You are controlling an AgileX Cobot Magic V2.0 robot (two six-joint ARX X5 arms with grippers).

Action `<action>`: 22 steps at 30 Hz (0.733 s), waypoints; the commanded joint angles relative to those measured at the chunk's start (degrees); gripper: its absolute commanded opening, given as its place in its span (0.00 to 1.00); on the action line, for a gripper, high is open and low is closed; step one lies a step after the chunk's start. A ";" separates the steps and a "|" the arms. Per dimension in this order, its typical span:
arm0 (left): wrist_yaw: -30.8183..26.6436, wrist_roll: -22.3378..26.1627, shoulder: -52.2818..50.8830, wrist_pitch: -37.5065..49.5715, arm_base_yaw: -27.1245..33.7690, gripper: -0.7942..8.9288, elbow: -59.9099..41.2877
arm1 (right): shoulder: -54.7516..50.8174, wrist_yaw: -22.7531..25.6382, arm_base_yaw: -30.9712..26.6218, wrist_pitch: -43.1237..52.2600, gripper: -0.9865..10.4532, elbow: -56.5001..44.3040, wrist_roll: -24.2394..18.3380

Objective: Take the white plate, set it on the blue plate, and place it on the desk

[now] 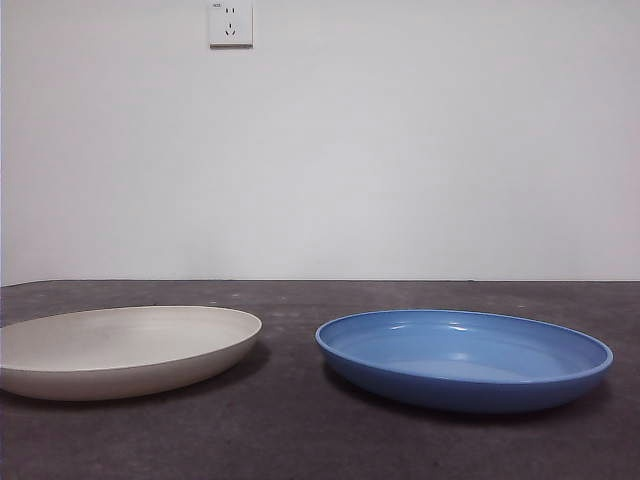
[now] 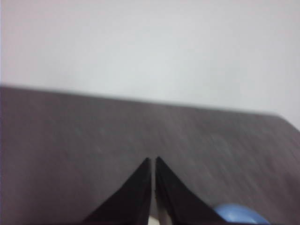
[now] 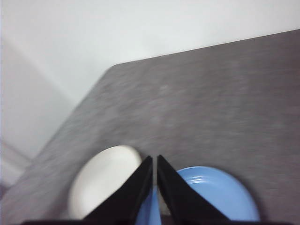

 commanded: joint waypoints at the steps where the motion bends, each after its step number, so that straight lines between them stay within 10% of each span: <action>1: 4.28 0.15 3.43 -2.89 -0.83 0.10 4.24 | 2.38 -3.54 1.22 -2.51 0.10 3.08 -2.75; 16: 17.40 2.82 9.55 -17.33 -6.01 0.13 9.20 | 5.95 -7.52 5.38 -11.04 0.10 6.12 -9.90; 22: 17.53 2.86 9.44 -18.80 -6.62 0.42 9.20 | 6.05 -6.75 5.38 -11.04 0.28 6.12 -9.88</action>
